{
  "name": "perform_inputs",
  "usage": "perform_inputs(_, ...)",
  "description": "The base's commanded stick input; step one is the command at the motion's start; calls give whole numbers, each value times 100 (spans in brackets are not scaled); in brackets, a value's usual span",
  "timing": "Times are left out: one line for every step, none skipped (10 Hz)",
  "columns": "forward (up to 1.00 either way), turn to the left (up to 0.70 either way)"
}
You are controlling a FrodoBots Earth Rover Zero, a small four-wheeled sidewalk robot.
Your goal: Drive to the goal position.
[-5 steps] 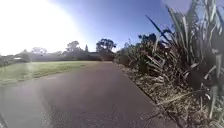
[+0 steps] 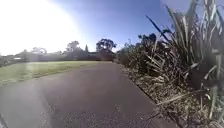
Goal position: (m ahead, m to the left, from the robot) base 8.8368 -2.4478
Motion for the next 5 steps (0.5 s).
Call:
perform_inputs(70, 0)
perform_inputs(70, 0)
perform_inputs(70, 0)
perform_inputs(70, 0)
perform_inputs(70, 0)
